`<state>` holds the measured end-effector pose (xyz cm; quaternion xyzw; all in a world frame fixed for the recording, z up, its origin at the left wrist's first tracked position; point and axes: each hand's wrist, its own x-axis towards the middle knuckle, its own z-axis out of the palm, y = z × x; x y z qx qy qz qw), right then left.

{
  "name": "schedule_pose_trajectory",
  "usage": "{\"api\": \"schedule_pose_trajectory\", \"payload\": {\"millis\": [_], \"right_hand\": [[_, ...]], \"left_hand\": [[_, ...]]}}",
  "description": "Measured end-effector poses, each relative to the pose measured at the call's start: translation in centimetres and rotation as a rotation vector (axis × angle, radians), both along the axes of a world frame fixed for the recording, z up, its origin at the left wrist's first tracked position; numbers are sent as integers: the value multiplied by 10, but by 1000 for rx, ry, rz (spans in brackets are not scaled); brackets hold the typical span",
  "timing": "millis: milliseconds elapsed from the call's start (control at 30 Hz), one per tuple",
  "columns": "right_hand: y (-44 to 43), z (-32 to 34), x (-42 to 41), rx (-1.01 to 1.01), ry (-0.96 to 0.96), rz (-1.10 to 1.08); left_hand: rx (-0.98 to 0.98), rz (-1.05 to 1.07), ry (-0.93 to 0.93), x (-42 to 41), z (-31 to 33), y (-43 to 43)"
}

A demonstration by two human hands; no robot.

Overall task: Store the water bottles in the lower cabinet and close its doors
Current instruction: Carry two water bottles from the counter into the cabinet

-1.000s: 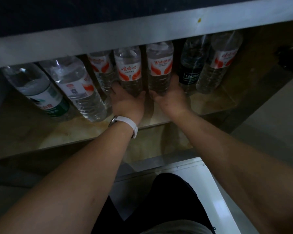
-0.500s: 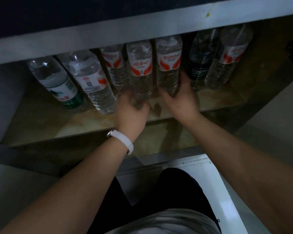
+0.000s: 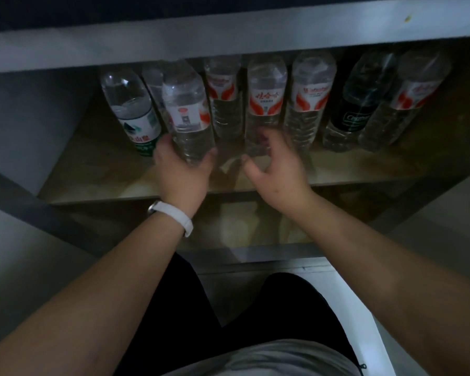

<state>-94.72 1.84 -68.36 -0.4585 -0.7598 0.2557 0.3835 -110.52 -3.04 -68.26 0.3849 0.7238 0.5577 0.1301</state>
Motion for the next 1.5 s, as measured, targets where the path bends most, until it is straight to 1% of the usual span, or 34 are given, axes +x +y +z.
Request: {"api": "schedule_pose_trajectory", "payload": {"millis": [100,200,300,400,533,600,700,800,867,933,1000,1033,1100,1367,1500], "right_hand": [[5,4,-24,-115,-53,123],[11,7,-51,-188,25,165],[17,6,-68,-246,76,212],[21,2,-75,-314,84,222],[25,-1,-82,-353,77,213],[25,2,-84,-364,73,215],[25,4,-87,-365,78,216],[26,6,-87,-378,48,212],[26,8,-87,-364,24,219],[24,9,-88,-351,8,232],[22,10,-89,-340,9,237],[21,9,-90,-338,7,233],[19,9,-91,-333,0,225],[12,3,-111,-311,-21,186],[6,-1,-141,-298,-27,199]], "left_hand": [[52,-15,-83,5,-2,15],[64,8,-115,-2,-6,22],[16,-47,-139,-13,-6,20],[-28,-144,-103,-27,-7,15],[-66,-264,4,-45,-9,8],[-66,-277,57,-52,-9,4],[-20,-201,105,-65,-9,-6],[66,13,73,-80,-11,-16],[53,140,45,-96,-14,-12],[-48,121,-41,-108,-13,-3],[-113,25,-117,-113,-11,6],[-126,-12,-123,-114,-11,9],[-126,-30,-100,-116,-12,12],[-87,10,-57,-133,-15,-1],[-87,111,-52,-154,-13,-17]]}}
